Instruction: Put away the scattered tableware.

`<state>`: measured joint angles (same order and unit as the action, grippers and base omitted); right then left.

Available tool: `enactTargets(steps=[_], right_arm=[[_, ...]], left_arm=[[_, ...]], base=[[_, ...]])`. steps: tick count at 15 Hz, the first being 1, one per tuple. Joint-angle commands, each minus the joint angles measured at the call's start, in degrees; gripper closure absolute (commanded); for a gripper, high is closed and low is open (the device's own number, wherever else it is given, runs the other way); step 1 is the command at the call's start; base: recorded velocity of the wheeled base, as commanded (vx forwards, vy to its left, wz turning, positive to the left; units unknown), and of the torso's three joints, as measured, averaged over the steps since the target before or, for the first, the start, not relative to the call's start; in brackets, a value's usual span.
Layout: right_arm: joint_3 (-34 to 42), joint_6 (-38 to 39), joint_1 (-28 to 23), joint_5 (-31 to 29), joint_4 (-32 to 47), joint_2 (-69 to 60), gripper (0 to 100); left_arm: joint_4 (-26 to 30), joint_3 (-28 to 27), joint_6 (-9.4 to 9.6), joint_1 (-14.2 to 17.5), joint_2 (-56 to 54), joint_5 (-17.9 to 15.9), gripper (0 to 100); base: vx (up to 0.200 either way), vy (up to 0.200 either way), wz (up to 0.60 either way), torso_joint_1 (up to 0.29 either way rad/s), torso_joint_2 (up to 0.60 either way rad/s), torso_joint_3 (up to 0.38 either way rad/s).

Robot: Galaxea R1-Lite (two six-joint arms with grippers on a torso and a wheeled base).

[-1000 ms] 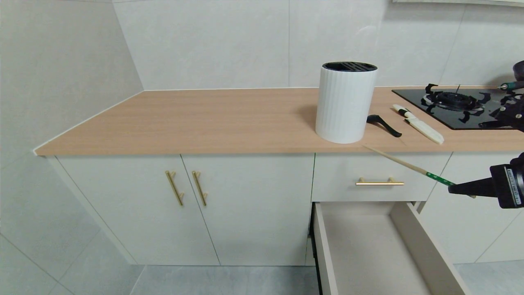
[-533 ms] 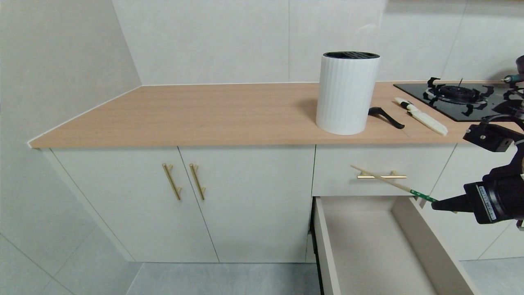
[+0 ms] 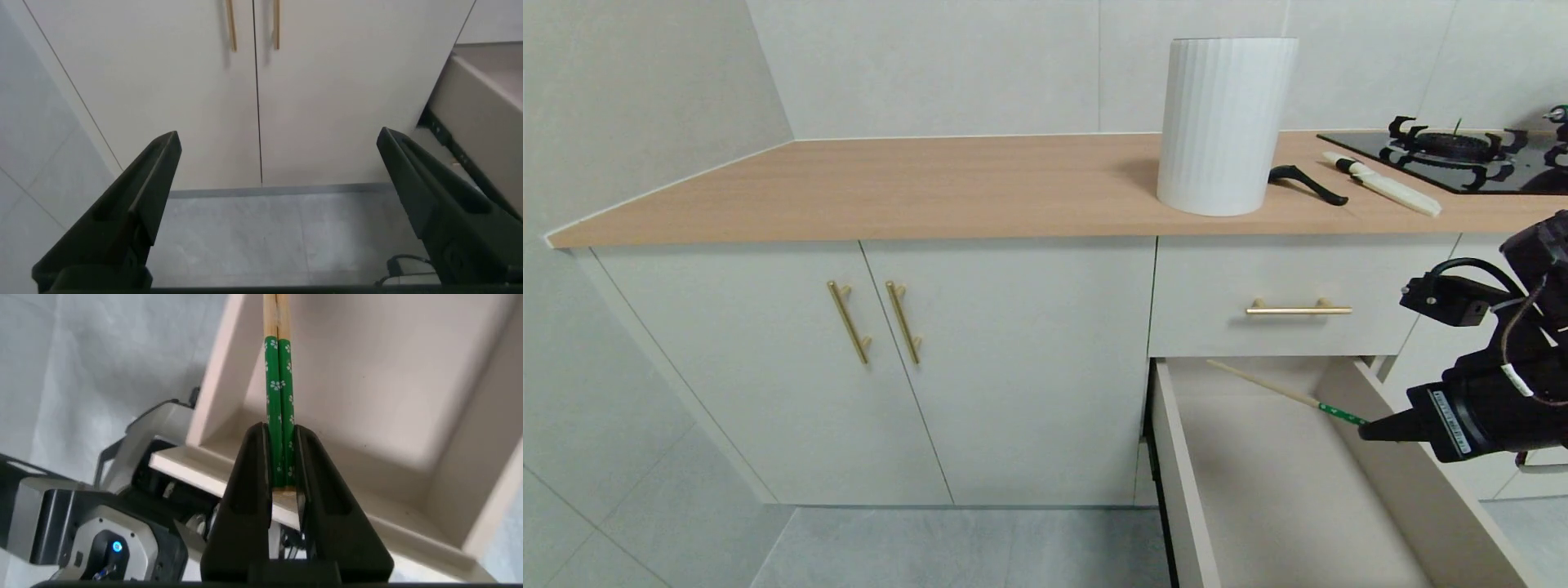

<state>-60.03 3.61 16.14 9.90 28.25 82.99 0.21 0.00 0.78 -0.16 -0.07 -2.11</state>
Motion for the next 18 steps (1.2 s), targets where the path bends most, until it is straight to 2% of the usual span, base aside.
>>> enactTargets(steps=[1, 4, 10, 13, 14, 16, 18], right_arm=[[0.00, 0.00, 0.03, 0.03, 0.06, 1.65, 100], [0.00, 0.00, 0.03, 0.03, 0.06, 2.44, 100], [-0.18, 0.00, -0.06, -0.41, -2.85, 8.68, 100], [-0.71, 0.61, -0.06, -5.86, -5.57, 17.47, 100], [-1.06, 1.23, -0.06, -6.91, -7.42, 20.63, 100], [-2.64, 8.17, 0.82, -7.44, -11.46, 27.05, 100], [-2.73, 9.40, 0.91, -8.84, -14.18, 32.06, 100]], left_arm=[[-0.03, 0.00, 0.01, -0.02, 0.07, -0.09, 0], [-0.03, 0.00, 0.01, -0.02, 0.07, 0.00, 0], [-0.03, 0.00, 0.01, -0.02, 0.07, 0.00, 0], [-0.03, 0.00, 0.01, 0.07, 0.07, -0.09, 0], [-0.03, 0.00, 0.01, 0.07, 0.07, 0.00, 0], [-0.03, 0.00, 0.01, -0.02, 0.07, -0.09, 0], [-0.03, 0.00, 0.01, -0.02, 0.07, 0.00, 0]], base=[[0.000, 0.000, 0.00, -0.154, 0.45, 0.295], [0.000, 0.000, 0.00, -0.075, 0.23, 0.149], [0.000, 0.000, 0.00, -0.004, 0.01, 0.007], [0.000, 0.000, 0.00, 0.000, 0.00, 0.000], [0.000, 0.000, 0.00, 0.000, 0.00, 0.000], [0.000, 0.000, 0.00, 0.000, 0.00, 0.000], [0.000, 0.000, 0.00, 0.000, 0.00, 0.000]])
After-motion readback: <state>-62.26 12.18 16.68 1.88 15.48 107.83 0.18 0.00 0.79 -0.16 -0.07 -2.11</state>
